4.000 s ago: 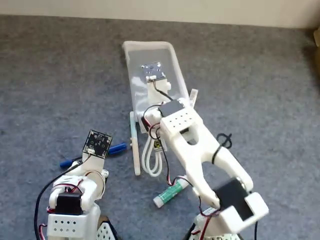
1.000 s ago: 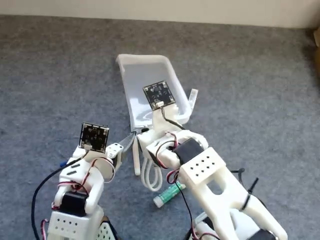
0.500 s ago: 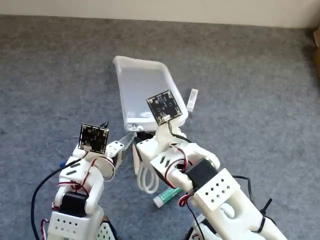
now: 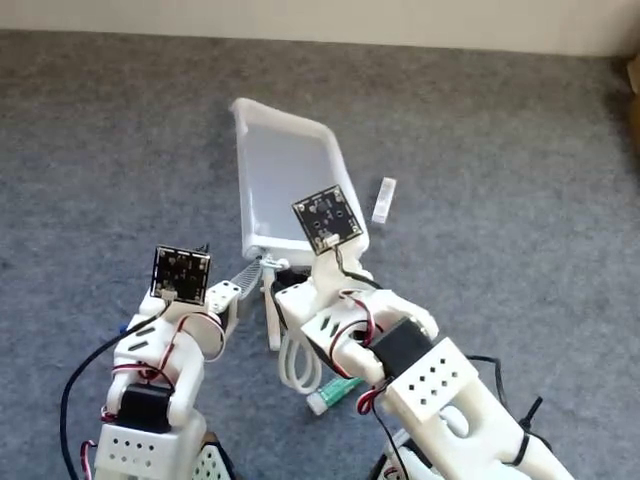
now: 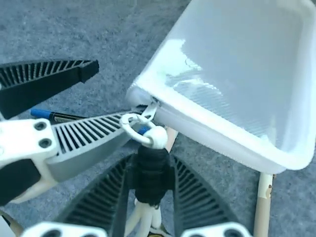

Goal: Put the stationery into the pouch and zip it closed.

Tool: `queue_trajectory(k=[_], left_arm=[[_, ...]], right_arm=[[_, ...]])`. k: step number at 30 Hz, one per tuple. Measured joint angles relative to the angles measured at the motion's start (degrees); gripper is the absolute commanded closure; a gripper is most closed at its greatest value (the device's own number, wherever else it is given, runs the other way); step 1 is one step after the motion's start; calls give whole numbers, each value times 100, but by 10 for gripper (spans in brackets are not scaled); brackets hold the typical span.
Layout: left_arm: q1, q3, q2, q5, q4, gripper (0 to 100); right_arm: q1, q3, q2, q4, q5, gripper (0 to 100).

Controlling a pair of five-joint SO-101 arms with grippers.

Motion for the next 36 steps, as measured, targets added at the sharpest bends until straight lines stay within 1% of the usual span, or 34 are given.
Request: queue_trajectory(k=[5, 10, 16, 22, 29, 32, 36], left_arm=[[-35, -53, 0, 0, 404, 723], [-44, -53, 0, 0, 422, 723], [-422, -185, 0, 0, 422, 723], [-501, -202, 0, 0, 431, 719], [-510, -651, 0, 0, 1143, 719], [-510, -659, 0, 0, 1204, 719], [-510, -659, 0, 0, 1213, 719]], right_arm=[[0, 9, 0, 0, 0, 995], [0, 9, 0, 0, 0, 995], [0, 9, 0, 0, 0, 995], [0, 9, 0, 0, 0, 995], [0, 9, 0, 0, 0, 995], [-18, 185, -26, 0, 9, 995], [-211, 255, -26, 0, 475, 995]])
